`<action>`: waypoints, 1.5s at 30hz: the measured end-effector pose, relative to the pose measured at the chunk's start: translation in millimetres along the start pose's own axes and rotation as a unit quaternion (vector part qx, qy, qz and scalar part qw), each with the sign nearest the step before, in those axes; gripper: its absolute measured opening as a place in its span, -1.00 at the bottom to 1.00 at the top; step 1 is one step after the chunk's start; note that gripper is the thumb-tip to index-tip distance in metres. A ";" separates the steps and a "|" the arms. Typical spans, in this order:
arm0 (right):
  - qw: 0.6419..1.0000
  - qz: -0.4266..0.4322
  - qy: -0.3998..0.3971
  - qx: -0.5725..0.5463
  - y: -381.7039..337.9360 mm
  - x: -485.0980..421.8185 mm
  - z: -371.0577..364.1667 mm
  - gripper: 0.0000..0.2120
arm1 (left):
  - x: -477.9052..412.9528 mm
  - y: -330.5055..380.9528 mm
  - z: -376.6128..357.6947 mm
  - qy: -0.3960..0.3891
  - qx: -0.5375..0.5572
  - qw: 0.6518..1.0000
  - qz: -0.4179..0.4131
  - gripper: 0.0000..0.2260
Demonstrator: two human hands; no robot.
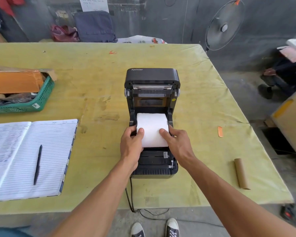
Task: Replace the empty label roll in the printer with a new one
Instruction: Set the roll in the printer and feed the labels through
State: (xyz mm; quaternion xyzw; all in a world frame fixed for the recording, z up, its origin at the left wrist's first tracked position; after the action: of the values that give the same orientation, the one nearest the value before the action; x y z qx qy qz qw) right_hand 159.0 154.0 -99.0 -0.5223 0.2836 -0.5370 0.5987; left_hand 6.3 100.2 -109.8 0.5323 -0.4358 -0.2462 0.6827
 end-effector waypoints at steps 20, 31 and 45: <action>0.993 0.030 0.016 0.109 1.1 -16.8 -0.5 -0.49 | -20.4 -1.9 3.3 0.029 -0.142 0.989 -0.031 -0.59; 0.998 -0.003 0.040 0.044 17.8 -23.1 -0.4 -0.28 | -21.4 7.4 10.0 0.010 -0.244 0.969 -0.045 -0.64; 0.974 0.006 -0.025 0.226 19.6 -36.8 10.5 -0.24 | -24.3 3.0 27.6 -0.010 -0.249 0.968 -0.033 -0.26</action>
State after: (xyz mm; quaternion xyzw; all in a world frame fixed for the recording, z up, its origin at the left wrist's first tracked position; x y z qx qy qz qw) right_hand 165.6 189.5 -122.3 -0.3852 0.1434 -0.5701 0.7113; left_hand -29.8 106.5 -113.5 0.3571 -0.3500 -0.3744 0.7809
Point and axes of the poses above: each hand's wrist, its own x-axis away from the middle knuckle, its own z-axis out of the back of the hand, y = z × x, the point moved 3 cm from there along -x, towards the middle knuckle, and after that the axes turned 5 degrees about -y, right-handed, at the moved point
